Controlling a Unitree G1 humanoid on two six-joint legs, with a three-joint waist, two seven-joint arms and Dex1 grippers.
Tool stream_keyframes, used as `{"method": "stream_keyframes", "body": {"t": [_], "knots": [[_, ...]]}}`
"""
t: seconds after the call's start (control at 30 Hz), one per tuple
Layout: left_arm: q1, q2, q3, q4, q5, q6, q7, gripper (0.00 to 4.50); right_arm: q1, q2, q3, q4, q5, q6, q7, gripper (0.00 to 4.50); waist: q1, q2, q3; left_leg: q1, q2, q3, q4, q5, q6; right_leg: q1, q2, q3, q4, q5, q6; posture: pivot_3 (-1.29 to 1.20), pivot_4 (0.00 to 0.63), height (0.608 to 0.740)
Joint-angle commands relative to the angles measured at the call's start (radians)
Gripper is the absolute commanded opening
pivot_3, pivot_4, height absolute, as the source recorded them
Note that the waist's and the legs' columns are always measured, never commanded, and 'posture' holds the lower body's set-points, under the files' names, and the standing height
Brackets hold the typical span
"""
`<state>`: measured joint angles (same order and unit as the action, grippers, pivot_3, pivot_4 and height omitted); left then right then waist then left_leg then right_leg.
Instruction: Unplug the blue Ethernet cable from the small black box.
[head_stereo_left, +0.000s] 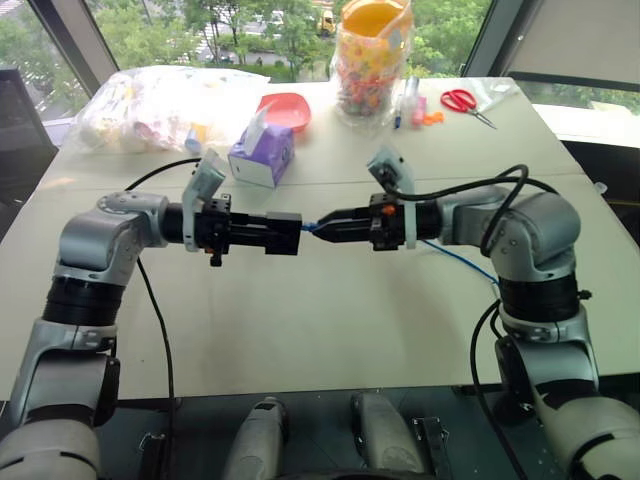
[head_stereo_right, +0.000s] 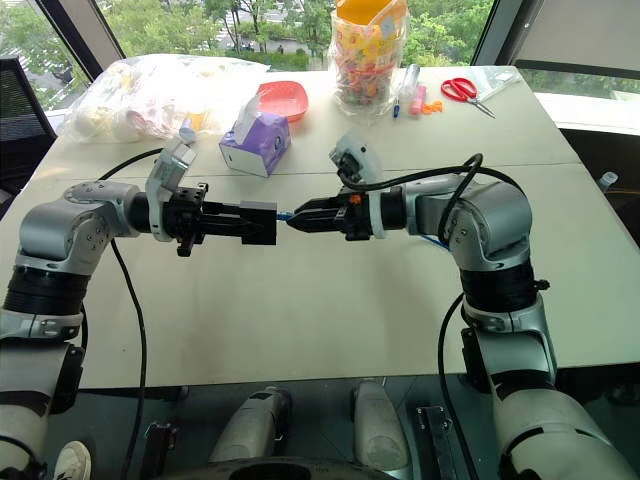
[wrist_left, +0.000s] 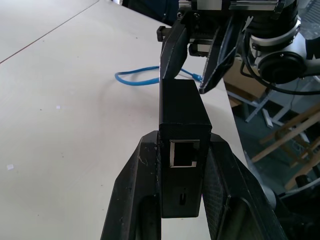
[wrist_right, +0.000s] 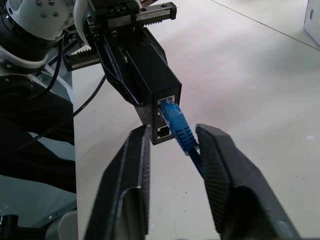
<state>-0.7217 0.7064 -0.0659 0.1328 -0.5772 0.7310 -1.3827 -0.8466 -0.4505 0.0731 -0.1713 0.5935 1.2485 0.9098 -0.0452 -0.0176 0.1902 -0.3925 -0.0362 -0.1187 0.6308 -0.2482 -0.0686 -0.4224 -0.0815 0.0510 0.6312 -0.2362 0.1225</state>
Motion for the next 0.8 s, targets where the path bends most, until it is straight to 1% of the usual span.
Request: {"method": "stream_keyframes", "body": {"t": [0.03, 0.8], "knots": [[-0.024, 0.0, 0.01, -0.034, -0.004, -0.014, 0.0, 0.48, -0.029, -0.004, 0.02, -0.029, 0.018, -0.026, -0.005, 1.62, 0.0, 0.0, 0.0, 0.0, 0.0, 0.0, 0.0, 0.0, 0.0, 0.0, 0.0, 0.0, 0.0, 0.0, 0.0, 0.0, 0.15, 0.74], [-0.001, -0.003, 0.016, -0.063, -0.009, -0.007, 0.016, 0.48, -0.049, -0.011, 0.054, -0.012, 0.029, -0.052, -0.004, 1.62, 0.0, 0.0, 0.0, 0.0, 0.0, 0.0, 0.0, 0.0, 0.0, 0.0, 0.0, 0.0, 0.0, 0.0, 0.0, 0.0, 0.15, 0.74]]}}
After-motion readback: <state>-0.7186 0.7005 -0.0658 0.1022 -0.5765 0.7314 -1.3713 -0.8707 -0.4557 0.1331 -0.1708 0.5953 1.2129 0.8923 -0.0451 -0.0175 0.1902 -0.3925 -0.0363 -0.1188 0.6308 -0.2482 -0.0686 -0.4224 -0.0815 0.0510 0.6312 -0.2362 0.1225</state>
